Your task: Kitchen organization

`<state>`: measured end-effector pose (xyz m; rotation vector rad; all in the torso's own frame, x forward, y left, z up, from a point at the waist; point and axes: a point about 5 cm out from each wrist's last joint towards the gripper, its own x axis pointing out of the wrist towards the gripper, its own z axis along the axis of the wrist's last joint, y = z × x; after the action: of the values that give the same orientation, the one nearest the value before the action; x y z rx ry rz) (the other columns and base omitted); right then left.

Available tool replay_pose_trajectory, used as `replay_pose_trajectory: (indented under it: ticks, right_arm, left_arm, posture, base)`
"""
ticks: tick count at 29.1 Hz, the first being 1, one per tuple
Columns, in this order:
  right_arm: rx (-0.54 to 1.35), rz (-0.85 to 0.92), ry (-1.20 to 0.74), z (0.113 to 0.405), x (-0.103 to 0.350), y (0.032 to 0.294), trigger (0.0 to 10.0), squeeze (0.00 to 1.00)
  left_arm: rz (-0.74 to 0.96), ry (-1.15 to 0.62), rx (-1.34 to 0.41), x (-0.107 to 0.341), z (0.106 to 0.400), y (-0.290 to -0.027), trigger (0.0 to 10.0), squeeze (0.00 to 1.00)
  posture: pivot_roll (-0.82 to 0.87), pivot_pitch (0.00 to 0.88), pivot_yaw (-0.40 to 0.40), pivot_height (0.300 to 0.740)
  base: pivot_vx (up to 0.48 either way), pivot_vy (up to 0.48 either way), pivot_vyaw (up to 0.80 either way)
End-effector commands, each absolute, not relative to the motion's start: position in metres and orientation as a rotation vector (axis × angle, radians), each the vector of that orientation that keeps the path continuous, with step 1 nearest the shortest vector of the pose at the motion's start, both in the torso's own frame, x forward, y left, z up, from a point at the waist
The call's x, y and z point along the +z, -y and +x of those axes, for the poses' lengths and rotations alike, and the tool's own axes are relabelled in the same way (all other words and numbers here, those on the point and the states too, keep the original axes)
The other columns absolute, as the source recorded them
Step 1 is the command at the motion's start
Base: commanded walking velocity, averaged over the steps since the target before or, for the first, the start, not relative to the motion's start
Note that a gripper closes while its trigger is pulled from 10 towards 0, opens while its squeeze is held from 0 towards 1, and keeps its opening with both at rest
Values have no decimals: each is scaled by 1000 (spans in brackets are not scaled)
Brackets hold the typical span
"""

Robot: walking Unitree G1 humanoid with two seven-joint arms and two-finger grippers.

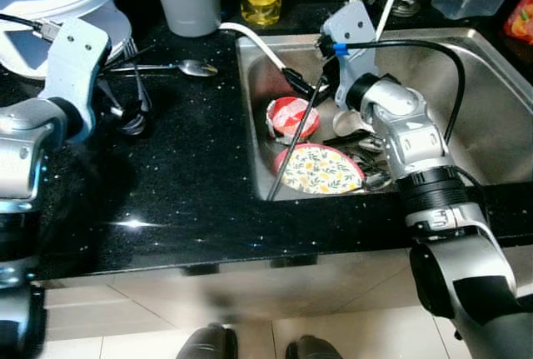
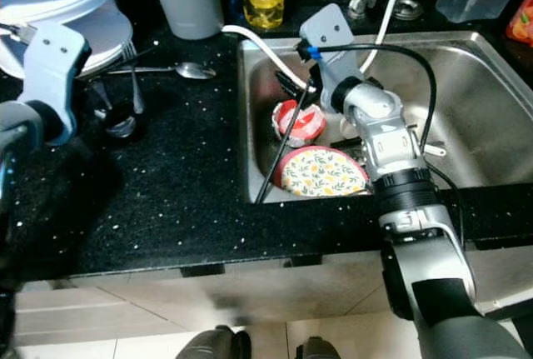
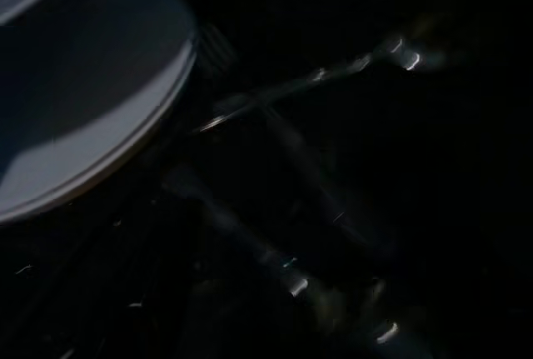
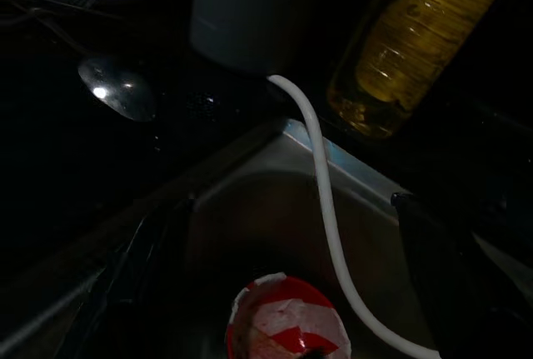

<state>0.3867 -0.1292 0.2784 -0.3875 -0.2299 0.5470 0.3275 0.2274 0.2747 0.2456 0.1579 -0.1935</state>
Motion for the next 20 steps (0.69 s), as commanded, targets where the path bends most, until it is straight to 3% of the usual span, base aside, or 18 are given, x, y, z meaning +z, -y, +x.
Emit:
replay_pose_trajectory:
  ticks: [1, 2, 3, 7, 10, 16, 17, 20]
  right_arm:
    - [553, -386, 235, 388, 280, 129, 10000, 0]
    - [555, -385, 234, 388, 280, 129, 10000, 0]
    - [556, -384, 234, 388, 280, 129, 10000, 0]
    - [557, -384, 233, 388, 280, 129, 10000, 0]
    - [553, -384, 230, 388, 279, 130, 10000, 0]
    - [547, -387, 226, 387, 278, 133, 10000, 0]
    - [544, -388, 226, 387, 278, 134, 10000, 0]
    - [536, -388, 225, 387, 278, 136, 10000, 0]
  left_arm:
    - [185, -145, -161, 278, 328, -223, 10000, 1000]
    - [148, -156, -141, 277, 331, -220, 10000, 588]
    - [133, -167, -119, 275, 334, -218, 10000, 0]
    - [131, -190, -73, 272, 337, -219, 10000, 0]
    - [129, -274, 139, 259, 347, -237, 10000, 0]
    - [119, -309, 238, 251, 348, -246, 10000, 0]
    - [118, -307, 280, 251, 347, -250, 10000, 1000]
    - [97, -301, 302, 253, 349, -255, 10000, 1000]
  posture:
    - [129, 116, 5, 740]
    - [129, 116, 5, 740]
    - [124, 116, 5, 740]
    - [124, 116, 5, 740]
    - [109, 117, 13, 740]
    - [98, 119, 19, 740]
    - [95, 119, 21, 740]
    - [94, 118, 23, 740]
  base:
    - [0, 0, 0]
    - [0, 0, 0]
    - [0, 0, 0]
    - [0, 0, 0]
    - [0, 0, 0]
    - [0, 0, 0]
    - [0, 0, 0]
    - [0, 0, 0]
